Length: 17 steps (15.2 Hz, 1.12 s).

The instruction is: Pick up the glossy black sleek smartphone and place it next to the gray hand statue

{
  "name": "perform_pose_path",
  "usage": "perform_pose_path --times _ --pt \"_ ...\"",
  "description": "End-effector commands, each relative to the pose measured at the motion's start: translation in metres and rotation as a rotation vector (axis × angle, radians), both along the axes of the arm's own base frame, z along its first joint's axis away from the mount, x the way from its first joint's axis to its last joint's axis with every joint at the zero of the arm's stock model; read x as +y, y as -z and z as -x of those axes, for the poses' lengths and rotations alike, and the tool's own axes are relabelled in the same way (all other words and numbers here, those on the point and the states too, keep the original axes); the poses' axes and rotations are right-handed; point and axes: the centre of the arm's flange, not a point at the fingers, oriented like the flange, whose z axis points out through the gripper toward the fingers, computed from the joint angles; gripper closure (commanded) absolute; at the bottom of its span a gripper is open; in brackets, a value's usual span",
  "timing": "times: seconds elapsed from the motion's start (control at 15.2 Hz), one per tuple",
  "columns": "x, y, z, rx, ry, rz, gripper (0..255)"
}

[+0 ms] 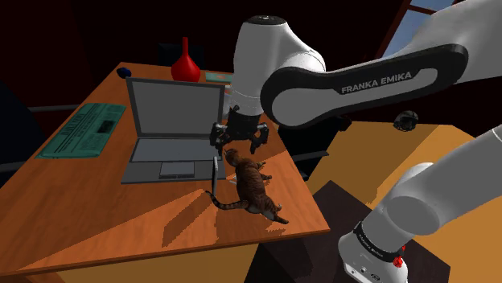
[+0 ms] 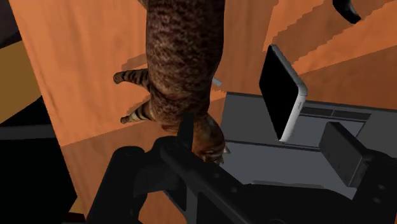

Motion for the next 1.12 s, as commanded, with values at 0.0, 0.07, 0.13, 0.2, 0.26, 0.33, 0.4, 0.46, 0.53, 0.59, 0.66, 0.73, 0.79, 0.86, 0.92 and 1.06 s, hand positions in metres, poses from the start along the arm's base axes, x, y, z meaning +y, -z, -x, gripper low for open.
perform_pose_path --times 0.0,0.07,0.13,0.2,0.26,0.33,0.4,0.46,0.53,0.59,0.66,0.73,0.79,0.86,0.92,1.06 --pt "0.020 0.011 -0.008 -0.008 0.025 -0.006 0" --pt "0.030 0.016 -0.013 -0.011 0.036 -0.008 0" --pt "0.041 0.022 -0.018 -0.015 0.047 -0.010 0" --pt "0.045 0.025 -0.021 -0.016 0.051 -0.011 0" --pt "0.045 0.030 -0.021 -0.016 0.051 -0.011 0" --pt "0.045 0.035 -0.022 -0.016 0.051 -0.011 0" --pt "0.044 0.040 -0.023 -0.016 0.051 -0.011 0" --pt "0.044 0.046 -0.023 -0.016 0.051 -0.011 0" --pt "0.044 0.051 -0.024 -0.016 0.051 -0.011 0" --pt "0.043 0.056 -0.025 -0.016 0.051 -0.011 0" --pt "0.043 0.061 -0.026 -0.016 0.051 -0.011 0" --pt "0.043 0.064 -0.026 -0.016 0.051 -0.011 0" --pt "0.043 0.064 -0.026 -0.016 0.051 -0.011 0" --pt "0.043 0.064 -0.026 -0.016 0.051 -0.011 0" --pt "0.043 0.064 -0.026 -0.016 0.051 -0.011 0" --pt "0.043 0.064 -0.026 -0.016 0.051 -0.011 0"
